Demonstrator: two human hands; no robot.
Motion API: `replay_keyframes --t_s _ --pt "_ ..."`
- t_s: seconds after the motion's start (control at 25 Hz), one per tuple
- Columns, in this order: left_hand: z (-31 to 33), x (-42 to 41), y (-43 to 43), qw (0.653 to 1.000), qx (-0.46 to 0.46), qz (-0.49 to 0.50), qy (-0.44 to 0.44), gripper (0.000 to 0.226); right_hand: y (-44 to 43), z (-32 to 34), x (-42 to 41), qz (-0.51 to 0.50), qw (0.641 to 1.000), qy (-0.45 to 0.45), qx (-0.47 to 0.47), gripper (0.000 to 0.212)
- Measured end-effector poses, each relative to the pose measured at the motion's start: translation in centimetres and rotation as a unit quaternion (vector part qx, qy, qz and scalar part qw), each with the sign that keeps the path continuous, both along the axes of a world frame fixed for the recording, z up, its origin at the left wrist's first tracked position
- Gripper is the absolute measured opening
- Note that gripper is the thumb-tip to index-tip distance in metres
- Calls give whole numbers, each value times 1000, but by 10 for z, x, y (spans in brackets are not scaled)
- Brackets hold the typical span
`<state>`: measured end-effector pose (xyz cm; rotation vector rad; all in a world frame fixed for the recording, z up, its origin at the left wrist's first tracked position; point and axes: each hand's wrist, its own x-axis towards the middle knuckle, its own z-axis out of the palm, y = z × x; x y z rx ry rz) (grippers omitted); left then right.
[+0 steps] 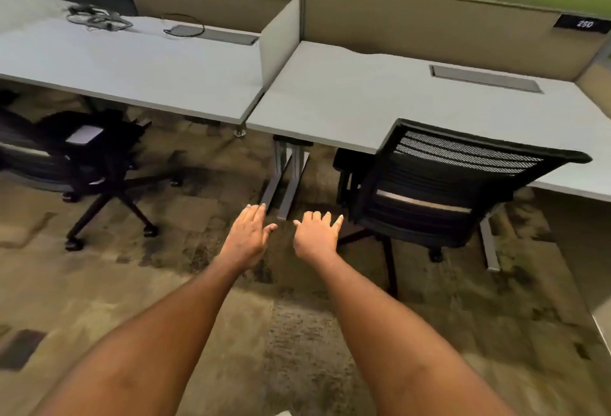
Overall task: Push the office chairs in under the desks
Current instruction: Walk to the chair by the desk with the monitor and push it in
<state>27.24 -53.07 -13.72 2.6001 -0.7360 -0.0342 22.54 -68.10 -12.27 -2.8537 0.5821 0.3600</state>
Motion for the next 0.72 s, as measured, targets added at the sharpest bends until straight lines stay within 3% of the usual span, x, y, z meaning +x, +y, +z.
replay_keyframes --t_s 0.44,0.72 --pt "15 88 364 988 -47 144 -2 54 357 26 128 133 990 -53 17 49" --pt "6 119 518 968 -68 243 5 52 524 18 192 246 968 -53 3 49"
